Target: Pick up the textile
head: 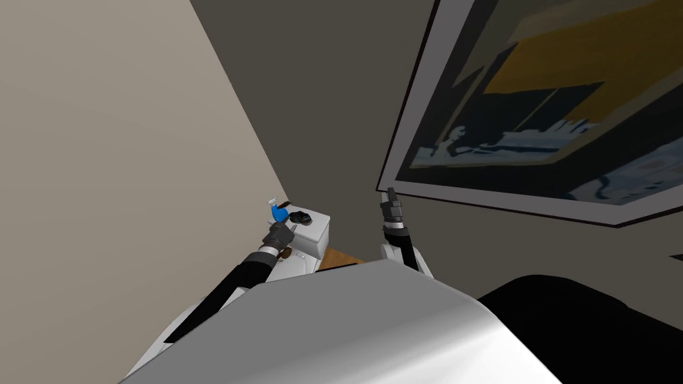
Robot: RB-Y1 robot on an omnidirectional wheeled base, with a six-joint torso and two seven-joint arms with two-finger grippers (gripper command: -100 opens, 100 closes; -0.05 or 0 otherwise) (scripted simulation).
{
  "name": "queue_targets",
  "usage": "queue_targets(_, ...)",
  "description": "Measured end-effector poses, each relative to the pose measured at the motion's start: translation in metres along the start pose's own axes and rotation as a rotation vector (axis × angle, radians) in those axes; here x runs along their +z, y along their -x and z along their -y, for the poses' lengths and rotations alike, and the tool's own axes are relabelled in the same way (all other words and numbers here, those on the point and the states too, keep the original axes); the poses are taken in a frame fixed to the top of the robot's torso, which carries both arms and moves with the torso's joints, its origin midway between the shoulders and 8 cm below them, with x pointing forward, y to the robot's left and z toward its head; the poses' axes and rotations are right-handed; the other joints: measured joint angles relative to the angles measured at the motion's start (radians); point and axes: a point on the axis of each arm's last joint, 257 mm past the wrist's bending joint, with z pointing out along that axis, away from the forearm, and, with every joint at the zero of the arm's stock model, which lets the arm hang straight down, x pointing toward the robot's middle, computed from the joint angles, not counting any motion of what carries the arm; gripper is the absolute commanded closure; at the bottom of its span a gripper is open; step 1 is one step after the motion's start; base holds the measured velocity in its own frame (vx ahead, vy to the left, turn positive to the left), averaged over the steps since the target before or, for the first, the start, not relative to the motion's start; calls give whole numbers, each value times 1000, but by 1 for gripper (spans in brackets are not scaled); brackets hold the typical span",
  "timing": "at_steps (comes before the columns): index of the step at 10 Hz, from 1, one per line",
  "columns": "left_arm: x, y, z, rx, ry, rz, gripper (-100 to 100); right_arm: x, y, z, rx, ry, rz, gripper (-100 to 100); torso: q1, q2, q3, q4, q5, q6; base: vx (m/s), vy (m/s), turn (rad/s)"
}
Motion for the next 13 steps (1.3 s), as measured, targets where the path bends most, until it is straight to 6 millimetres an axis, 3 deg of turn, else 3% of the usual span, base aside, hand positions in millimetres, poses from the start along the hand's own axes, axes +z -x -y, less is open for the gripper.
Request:
queue_targets(3,0,0,0,0,0,0,100,0,0,0,0,0,0,0,0,0,0,0,0,0,0,0,0)
queue_targets(5,0,0,0,0,0,0,-100,0,0,0,0,0,0,0,0,0,0,0,0,0,4,5,19)
queue_targets(8,10,18,-15,8,32,43,-100,0,0,0,0,0,0,0,1,-1,0,0,0,0,11,8,29)
queue_targets(13,29,37,-14,33,39,100,-100,0,0,0,0,0,0,0,0,0,0,0,0,0,3,-3,10)
